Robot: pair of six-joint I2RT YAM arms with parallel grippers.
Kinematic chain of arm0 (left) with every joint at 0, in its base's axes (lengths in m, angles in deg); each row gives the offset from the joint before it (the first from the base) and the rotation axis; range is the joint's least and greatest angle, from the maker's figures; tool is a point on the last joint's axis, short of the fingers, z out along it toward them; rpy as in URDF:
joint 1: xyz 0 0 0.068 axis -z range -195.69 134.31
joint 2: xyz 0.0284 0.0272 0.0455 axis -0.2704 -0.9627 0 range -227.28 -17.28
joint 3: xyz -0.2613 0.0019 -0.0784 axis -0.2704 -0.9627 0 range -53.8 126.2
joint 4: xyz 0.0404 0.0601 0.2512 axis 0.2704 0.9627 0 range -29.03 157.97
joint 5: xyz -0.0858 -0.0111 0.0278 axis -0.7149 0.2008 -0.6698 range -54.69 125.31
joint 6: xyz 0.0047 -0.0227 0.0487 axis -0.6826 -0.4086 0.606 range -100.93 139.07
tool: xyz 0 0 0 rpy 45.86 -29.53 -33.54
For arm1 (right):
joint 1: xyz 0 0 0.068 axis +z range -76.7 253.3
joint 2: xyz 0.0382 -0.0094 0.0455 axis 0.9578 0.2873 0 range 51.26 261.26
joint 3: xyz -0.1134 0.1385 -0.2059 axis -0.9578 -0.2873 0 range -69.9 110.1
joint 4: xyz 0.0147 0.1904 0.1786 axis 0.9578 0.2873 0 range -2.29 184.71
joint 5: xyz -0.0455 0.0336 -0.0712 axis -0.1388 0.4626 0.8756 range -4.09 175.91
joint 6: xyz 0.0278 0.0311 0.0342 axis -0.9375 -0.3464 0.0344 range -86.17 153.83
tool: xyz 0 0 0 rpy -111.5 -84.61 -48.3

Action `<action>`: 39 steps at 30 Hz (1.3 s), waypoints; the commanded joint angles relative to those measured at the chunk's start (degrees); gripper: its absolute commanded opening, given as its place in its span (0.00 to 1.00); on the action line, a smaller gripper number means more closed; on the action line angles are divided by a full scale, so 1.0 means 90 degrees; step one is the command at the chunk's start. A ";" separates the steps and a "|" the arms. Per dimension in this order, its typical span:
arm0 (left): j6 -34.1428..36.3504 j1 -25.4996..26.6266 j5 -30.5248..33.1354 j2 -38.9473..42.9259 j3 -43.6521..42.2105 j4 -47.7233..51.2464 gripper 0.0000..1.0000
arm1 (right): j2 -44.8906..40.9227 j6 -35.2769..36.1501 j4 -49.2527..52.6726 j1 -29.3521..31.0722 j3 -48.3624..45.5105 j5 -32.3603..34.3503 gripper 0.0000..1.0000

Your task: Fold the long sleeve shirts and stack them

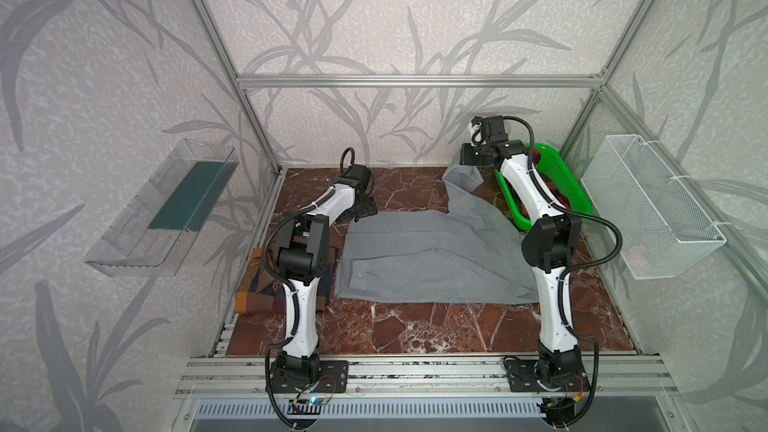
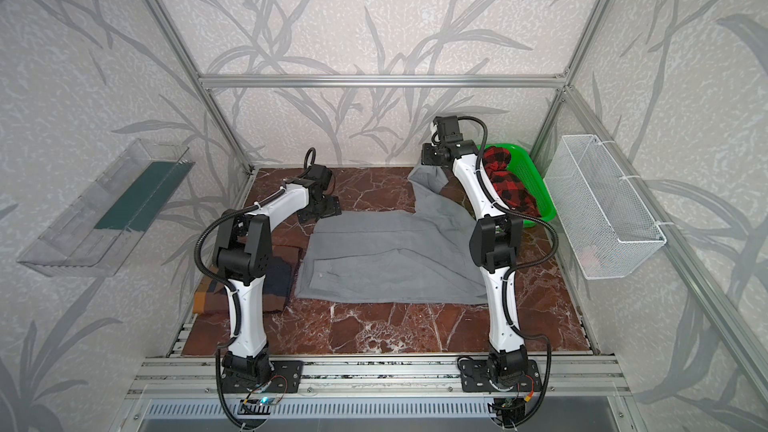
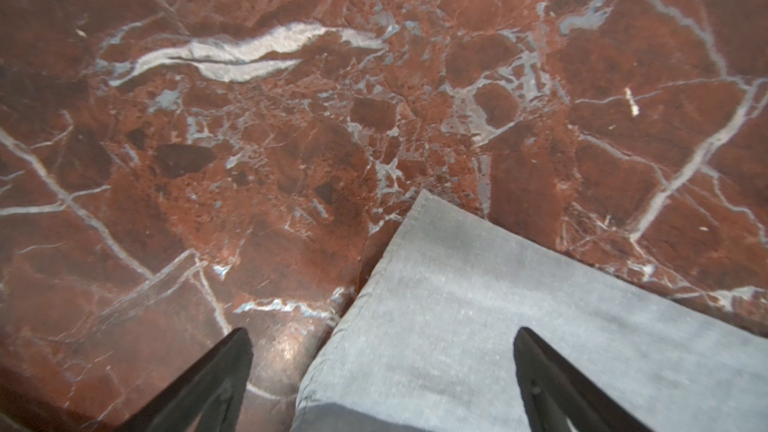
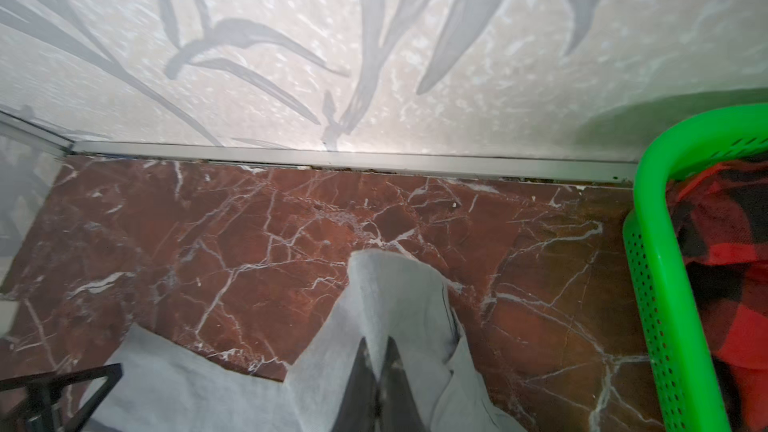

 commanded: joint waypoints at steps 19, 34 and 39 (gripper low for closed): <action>0.0508 -0.0074 -0.0281 -0.0614 0.0422 -0.0245 0.72 | -0.2169 -0.0284 -0.2422 0.0070 -0.3017 -0.0802 0.00; 0.0547 -0.0133 -0.0426 -0.1086 0.0648 -0.0111 0.29 | -0.2842 -0.0416 -0.2886 0.0138 -0.3759 -0.0829 0.00; 0.0533 -0.0150 -0.0479 -0.1058 0.0631 -0.0132 0.16 | -0.3099 -0.0441 -0.3040 0.0148 -0.4025 -0.0776 0.00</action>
